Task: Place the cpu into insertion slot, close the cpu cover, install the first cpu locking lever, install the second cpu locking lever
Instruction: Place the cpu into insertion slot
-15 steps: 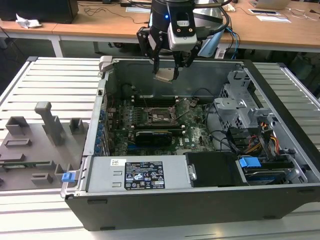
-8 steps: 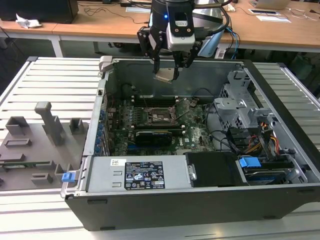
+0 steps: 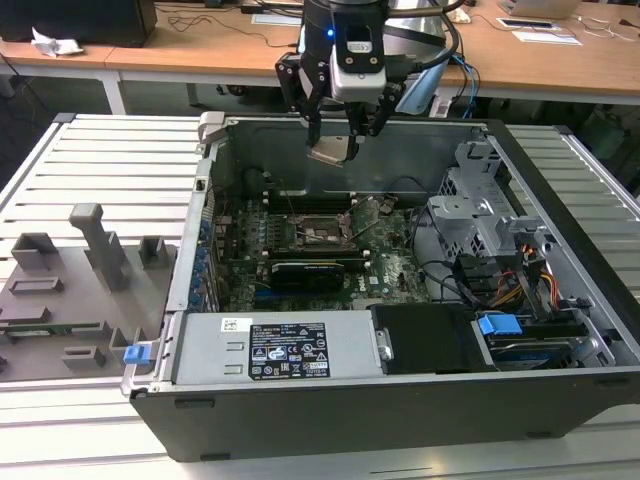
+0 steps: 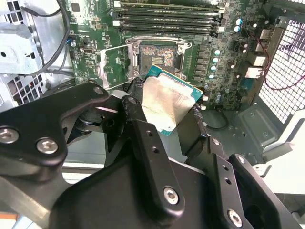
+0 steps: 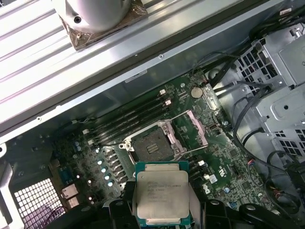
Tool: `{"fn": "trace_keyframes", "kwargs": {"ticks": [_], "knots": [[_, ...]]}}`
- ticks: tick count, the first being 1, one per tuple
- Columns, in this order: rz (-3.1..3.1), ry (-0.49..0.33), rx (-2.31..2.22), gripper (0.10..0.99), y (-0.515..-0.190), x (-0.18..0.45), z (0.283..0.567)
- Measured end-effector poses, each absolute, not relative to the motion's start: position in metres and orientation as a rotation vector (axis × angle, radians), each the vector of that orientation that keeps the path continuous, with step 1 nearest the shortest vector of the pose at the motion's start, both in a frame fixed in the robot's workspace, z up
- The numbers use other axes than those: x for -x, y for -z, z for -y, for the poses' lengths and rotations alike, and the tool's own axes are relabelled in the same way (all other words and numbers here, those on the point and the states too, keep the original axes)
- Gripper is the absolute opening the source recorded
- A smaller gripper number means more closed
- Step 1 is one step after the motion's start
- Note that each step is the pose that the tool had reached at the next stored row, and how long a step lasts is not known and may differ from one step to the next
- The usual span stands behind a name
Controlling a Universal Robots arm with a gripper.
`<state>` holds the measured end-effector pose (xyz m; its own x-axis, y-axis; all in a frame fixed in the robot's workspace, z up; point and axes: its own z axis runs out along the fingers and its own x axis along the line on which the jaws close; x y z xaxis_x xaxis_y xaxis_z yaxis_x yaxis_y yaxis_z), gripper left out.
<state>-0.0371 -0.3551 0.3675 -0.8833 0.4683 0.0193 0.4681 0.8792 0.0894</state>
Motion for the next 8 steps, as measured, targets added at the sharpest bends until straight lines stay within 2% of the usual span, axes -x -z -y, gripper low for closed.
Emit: {"fn": "trace_keyframes", "kwargs": {"ticks": [8], "knots": [[-3.032, -0.144, -0.796, 0.529, -0.3674, 0.0371, 0.3551]]}}
